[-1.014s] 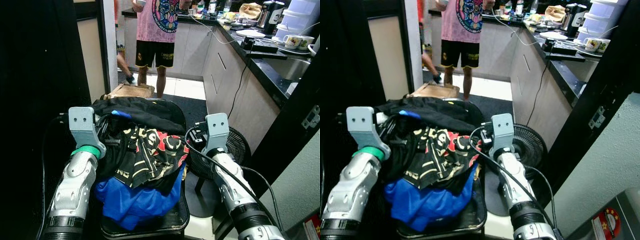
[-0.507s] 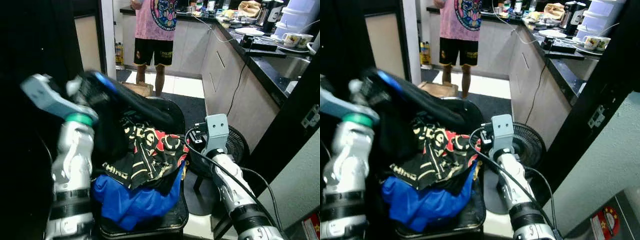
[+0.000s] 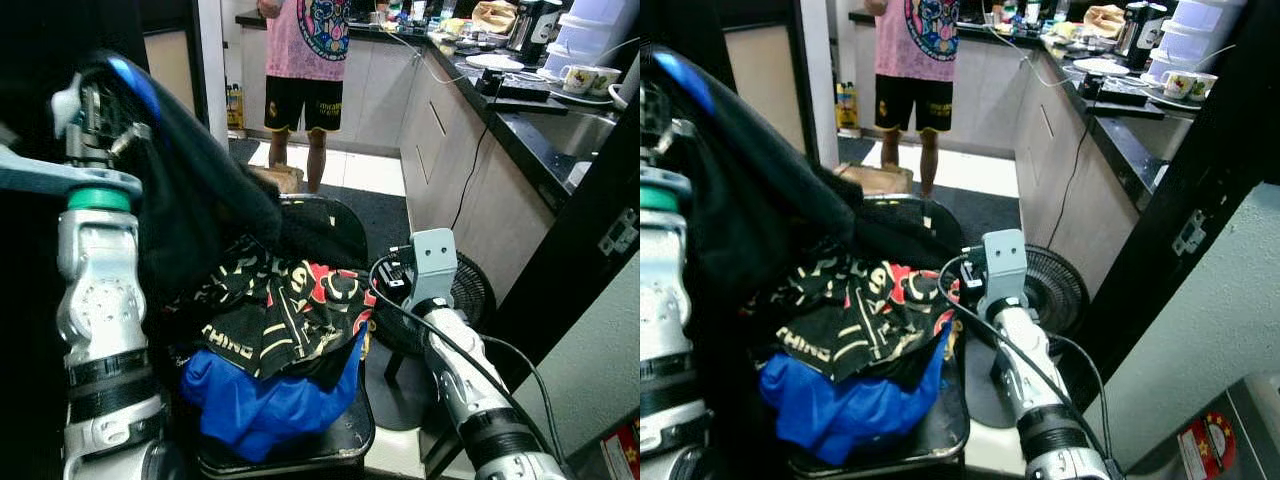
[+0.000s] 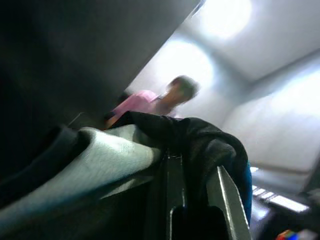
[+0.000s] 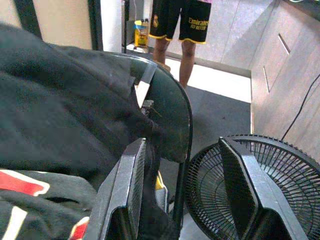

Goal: Clothes washing

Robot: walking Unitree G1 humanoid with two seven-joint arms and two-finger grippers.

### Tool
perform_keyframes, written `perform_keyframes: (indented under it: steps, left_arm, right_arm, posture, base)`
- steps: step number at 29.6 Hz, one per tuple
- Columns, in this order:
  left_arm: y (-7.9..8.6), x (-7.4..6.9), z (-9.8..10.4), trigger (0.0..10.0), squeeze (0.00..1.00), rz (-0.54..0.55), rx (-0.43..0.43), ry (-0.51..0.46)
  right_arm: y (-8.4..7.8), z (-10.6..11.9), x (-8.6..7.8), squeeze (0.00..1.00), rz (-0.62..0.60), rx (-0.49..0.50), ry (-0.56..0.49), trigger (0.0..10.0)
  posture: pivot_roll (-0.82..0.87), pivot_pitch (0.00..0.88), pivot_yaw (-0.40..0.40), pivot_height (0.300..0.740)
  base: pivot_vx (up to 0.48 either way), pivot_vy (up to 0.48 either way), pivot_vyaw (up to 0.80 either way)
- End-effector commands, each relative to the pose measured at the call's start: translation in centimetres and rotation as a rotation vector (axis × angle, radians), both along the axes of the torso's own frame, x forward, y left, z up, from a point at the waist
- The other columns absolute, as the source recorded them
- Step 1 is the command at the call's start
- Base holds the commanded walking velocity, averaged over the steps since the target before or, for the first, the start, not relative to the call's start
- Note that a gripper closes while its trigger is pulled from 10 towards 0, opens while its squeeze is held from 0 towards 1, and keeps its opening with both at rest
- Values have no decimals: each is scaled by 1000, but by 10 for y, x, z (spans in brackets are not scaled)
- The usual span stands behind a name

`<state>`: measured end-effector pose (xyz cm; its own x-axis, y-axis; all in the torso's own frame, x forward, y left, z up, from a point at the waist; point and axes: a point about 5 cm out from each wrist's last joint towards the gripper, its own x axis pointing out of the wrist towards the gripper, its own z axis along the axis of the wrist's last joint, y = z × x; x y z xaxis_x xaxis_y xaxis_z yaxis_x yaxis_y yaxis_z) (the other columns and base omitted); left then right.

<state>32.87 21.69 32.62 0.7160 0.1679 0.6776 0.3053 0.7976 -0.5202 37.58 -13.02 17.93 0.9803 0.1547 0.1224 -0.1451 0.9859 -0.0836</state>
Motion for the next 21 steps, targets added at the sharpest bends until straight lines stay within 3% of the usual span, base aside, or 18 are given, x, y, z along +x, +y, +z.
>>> perform_keyframes:
  steps: [1, 2, 3, 6, 9, 13, 15, 16, 17, 19, 21]
  left_arm:
    - [-5, 1, -10, 0, 0, 0, 16, 37]
    - [-13, -6, -10, 0, 0, -104, 10, -23]
    - [-13, -6, -10, 0, 0, -104, 10, -23]
    - [-33, -40, 4, 0, 0, -484, -86, -295]
    - [-33, -50, 5, 0, 0, -563, -91, -346]
    - [-34, -52, 6, 0, 0, -561, -69, -342]
    - [-33, -53, 7, 0, 0, -565, -98, -362]
    - [-26, -58, 15, 0, 0, -602, -188, -446]
    - [-26, -58, 15, 0, 0, -602, -188, -446]
    - [-22, -69, 23, 0, 0, -690, -232, -540]
    - [-22, -69, 23, 0, 0, -690, -232, -540]
  right_arm:
    - [0, -8, -2, 0, 0, 3, 34, 10000]
    - [0, -8, -2, 0, 2, 4, 35, 10000]
    - [0, -8, -2, 0, 2, 4, 35, 10000]
    - [1, -10, -3, 0, 8, 1, 38, 10000]
    - [2, -11, -4, 0, 12, -2, 40, 10000]
    - [3, -11, -4, 0, 16, -1, 41, 10000]
    - [3, -11, -4, 0, 17, -1, 41, 10000]
    - [4, -10, -4, 0, 19, 0, 41, 10000]
    - [4, -10, -4, 0, 19, 0, 41, 10000]
    - [4, -10, -4, 0, 20, 2, 41, 10000]
    - [4, -10, -4, 0, 20, 2, 41, 10000]
  posture:
    - [-15, 19, -38, 740]
    - [-14, 21, -39, 740]
    - [-14, 21, -39, 740]
    - [-13, 23, -42, 740]
    - [-13, 24, -44, 740]
    - [-11, 25, -45, 740]
    - [-11, 25, -45, 740]
    - [-15, 26, -43, 740]
    - [-15, 26, -43, 740]
    - [-15, 26, -43, 740]
    - [-15, 26, -43, 740]
  base:
    - [0, 0, 0]
    - [0, 0, 0]
    - [0, 0, 0]
    - [0, 0, 0]
    - [0, 0, 0]
    - [0, 0, 0]
    - [0, 0, 0]
    - [0, 0, 0]
    - [0, 0, 0]
    - [0, 0, 0]
    - [0, 0, 0]
